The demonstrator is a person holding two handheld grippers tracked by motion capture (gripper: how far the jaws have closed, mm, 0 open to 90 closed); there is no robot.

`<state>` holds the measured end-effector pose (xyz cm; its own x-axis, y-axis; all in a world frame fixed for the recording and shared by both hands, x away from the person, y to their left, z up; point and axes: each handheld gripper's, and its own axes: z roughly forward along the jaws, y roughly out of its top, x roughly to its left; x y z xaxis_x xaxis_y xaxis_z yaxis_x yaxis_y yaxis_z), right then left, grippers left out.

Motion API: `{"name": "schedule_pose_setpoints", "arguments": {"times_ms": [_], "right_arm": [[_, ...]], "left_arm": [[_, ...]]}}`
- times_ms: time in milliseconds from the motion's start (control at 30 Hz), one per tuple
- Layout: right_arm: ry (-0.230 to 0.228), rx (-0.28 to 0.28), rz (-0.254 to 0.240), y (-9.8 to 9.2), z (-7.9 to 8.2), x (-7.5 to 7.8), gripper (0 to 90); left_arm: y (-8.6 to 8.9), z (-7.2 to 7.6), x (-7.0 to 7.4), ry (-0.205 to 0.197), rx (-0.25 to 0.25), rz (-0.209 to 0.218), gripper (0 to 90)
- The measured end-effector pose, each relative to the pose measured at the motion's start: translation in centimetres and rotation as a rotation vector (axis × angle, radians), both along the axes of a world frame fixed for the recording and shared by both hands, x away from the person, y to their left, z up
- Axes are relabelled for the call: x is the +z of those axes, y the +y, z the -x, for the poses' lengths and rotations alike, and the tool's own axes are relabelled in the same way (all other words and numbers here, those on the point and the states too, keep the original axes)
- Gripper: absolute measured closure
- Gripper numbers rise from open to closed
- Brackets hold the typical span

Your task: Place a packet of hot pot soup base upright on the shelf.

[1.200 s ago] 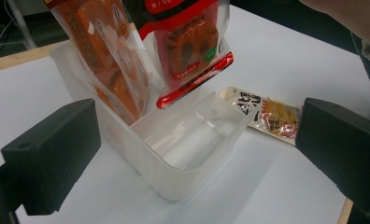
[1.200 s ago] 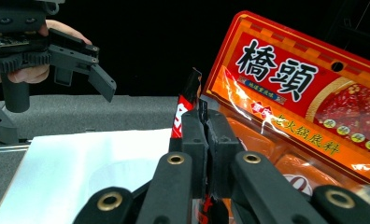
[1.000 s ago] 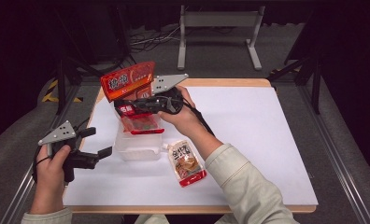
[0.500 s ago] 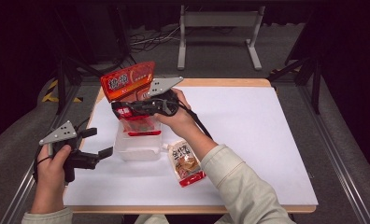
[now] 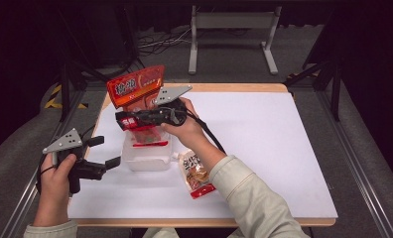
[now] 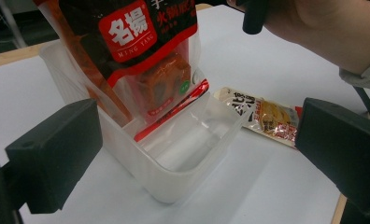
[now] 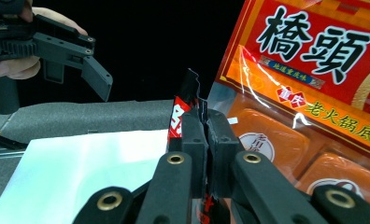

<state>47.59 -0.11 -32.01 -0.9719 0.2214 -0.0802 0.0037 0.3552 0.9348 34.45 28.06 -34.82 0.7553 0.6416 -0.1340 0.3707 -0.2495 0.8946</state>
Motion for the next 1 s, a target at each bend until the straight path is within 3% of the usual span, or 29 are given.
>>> {"name": "schedule_pose_setpoints", "arguments": {"times_ms": [467, 1000], "right_arm": [[0.032, 0.006, 0.001, -0.1, 0.1, -1.6, 87.2], [0.082, -0.02, 0.015, -1.5, 0.1, -3.3, 85.9]], "left_arm": [[0.0, -0.1, 0.0, -0.001, -0.001, 0.0, 1.7], [-0.1, -0.3, -0.1, -0.003, 0.005, 0.001, 2.1]]}}
